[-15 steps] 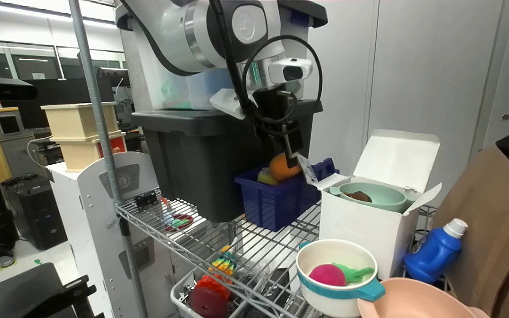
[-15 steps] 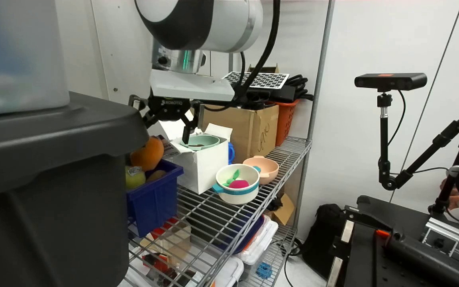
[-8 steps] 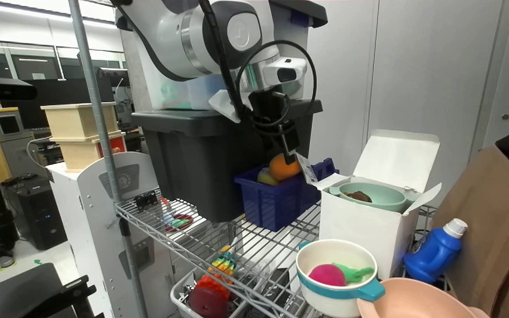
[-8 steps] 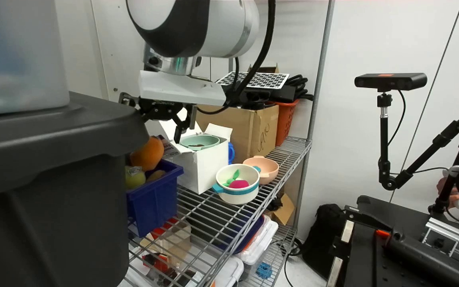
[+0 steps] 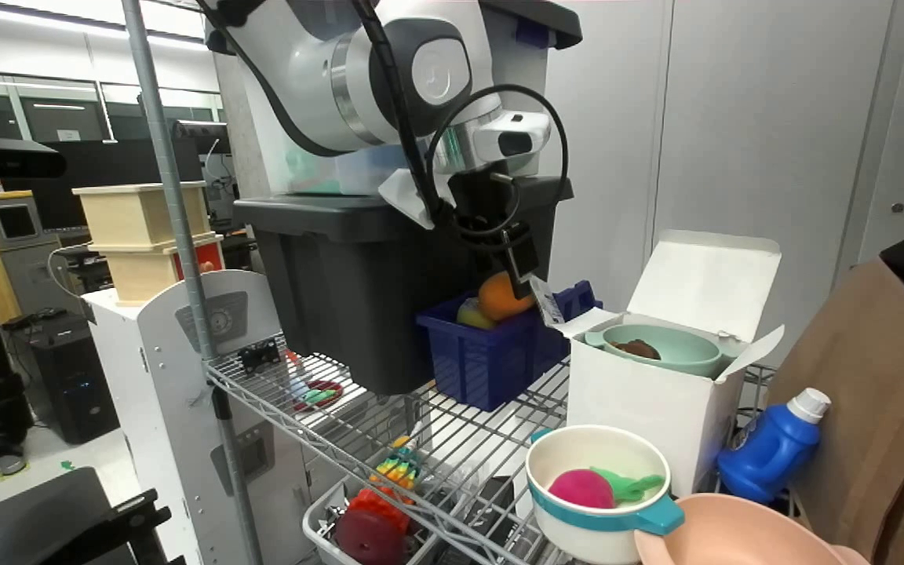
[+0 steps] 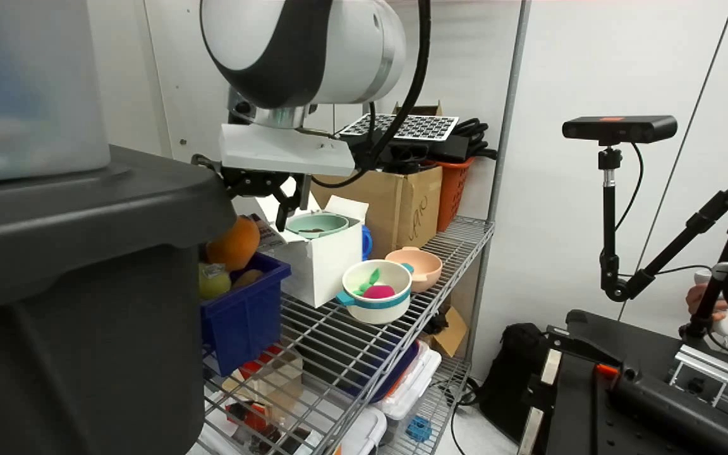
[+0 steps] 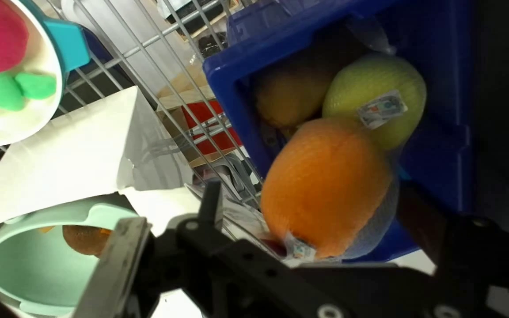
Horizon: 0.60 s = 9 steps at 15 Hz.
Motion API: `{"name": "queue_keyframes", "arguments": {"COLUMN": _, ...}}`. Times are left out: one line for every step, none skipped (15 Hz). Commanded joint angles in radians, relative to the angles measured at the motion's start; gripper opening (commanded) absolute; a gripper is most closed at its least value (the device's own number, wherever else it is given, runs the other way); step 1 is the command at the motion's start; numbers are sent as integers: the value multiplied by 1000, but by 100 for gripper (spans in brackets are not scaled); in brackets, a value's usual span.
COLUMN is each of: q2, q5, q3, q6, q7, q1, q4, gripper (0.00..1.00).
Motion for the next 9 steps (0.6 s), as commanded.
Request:
{"name": "queue_keyframes", "arguments": {"q2": 48, "q5": -6, "q3": -33, "q6": 12, "q7": 33, "q1": 26, "q4": 51, "gripper": 100}}
{"name": "queue_keyframes", "arguments": {"q2": 57, "q5": -7, "q3": -39, "q6": 8, "q7": 38, "q1": 29, "q4": 59, "gripper": 100}}
{"name": "queue_keyframes", "arguments": {"q2": 66, "q5": -8, "q3": -45, "q6": 4, "q7": 43, "q1": 33, "q4": 66, "gripper": 93}}
{"name": "queue_keyframes", "arguments": {"q2": 74, "q5": -9, "q3": -51, "q6": 2, "q7": 49, "q1": 38, "q4": 73, "gripper": 74}}
{"name": "queue_keyframes", "arguments": {"q2": 80, "q5": -8, "q3": -55, "q6": 1, "q7": 53, "q1": 40, "q4": 79, "gripper": 65}}
{"name": "queue_keyframes", "arguments": {"q2": 84, "q5": -9, "q3": -63, "q6": -5, "q7": 59, "q1": 45, "q4": 87, "gripper": 58}}
{"name": "queue_keyframes", "arguments": {"q2": 86, "q5": -10, "q3": -70, "q6": -10, "q7": 68, "q1": 51, "q4": 93, "gripper": 51}}
{"name": "queue_keyframes", "arguments": {"q2": 87, "q5": -11, "q3": -78, "q6": -13, "q7": 76, "q1": 57, "q4": 98, "gripper": 42}}
{"name": "queue_keyframes", "arguments": {"q2": 85, "q5": -11, "q3": -84, "q6": -20, "q7": 82, "q1": 61, "q4": 101, "gripper": 35}}
